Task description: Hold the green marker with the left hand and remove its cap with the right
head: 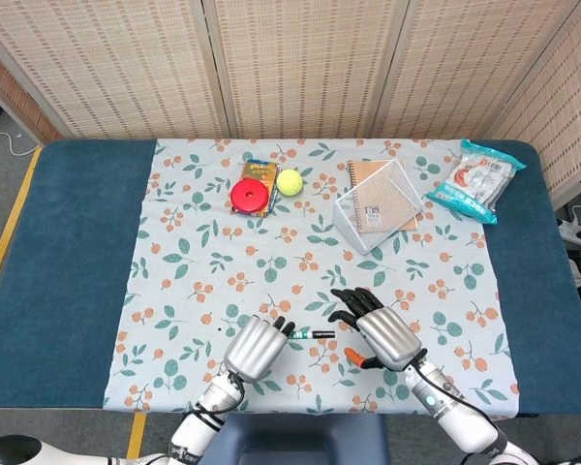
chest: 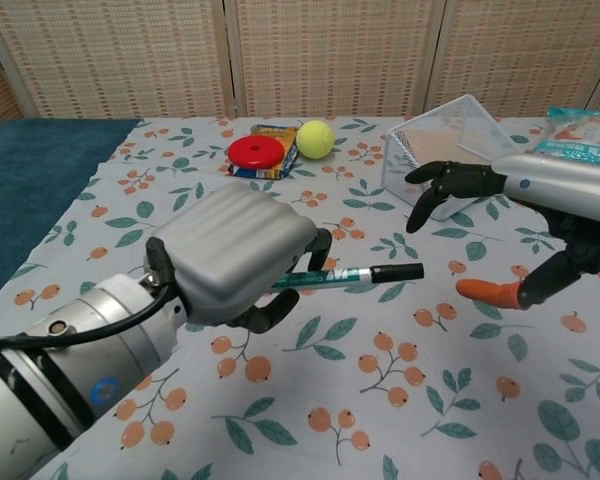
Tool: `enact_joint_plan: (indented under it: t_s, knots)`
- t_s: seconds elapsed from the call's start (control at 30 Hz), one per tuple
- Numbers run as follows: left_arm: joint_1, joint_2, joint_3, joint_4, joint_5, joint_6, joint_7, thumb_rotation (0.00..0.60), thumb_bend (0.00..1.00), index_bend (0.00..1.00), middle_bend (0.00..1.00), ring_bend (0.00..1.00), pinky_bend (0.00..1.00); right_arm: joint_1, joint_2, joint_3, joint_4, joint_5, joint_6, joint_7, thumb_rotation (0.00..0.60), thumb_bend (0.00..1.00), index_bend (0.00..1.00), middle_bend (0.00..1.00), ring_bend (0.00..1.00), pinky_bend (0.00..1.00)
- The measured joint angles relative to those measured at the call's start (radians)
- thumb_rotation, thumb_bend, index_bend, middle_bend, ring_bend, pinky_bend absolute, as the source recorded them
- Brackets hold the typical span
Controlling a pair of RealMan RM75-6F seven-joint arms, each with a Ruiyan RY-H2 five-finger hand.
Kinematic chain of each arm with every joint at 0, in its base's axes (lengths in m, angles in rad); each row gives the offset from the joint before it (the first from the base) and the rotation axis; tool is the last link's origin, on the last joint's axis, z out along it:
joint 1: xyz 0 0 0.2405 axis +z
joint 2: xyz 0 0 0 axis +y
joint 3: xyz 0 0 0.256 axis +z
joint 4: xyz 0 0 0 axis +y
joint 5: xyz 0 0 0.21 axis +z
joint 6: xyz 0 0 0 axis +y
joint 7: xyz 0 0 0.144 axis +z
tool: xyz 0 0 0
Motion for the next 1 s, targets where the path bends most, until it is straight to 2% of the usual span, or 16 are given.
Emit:
enact_joint_plan:
  t_s: [0.5, 0.73, 1.0]
  knots:
    - [-0.014, -0.005, 0.019, -0.034, -0.014, 0.016, 0.013, 0.6, 0.65, 0.87, 1.0, 0.91, 0.98, 0.03, -0.069, -0.025, 0.048, 0.016, 0.029, -0.03, 0.6, 0.27, 0.36, 0.0, 0.0, 0.0]
    - [-0.018, -0.003, 0.02, -0.04, -0.024, 0.024, 0.009, 0.6, 0.65, 0.87, 1.0, 0.91, 0.98, 0.037, -0.078, -0.034, 0.056, 0.008, 0.04, -0.006, 0.6, 0.27, 0.41, 0.0, 0.0, 0.0]
    - [-0.019, 0.008, 0.027, -0.051, -0.028, 0.034, 0.003, 0.6, 0.65, 0.87, 1.0, 0.91, 0.98, 0.047, -0.08, -0.042, 0.063, 0.01, 0.043, -0.002, 0.6, 0.27, 0.42, 0.0, 0.0, 0.0]
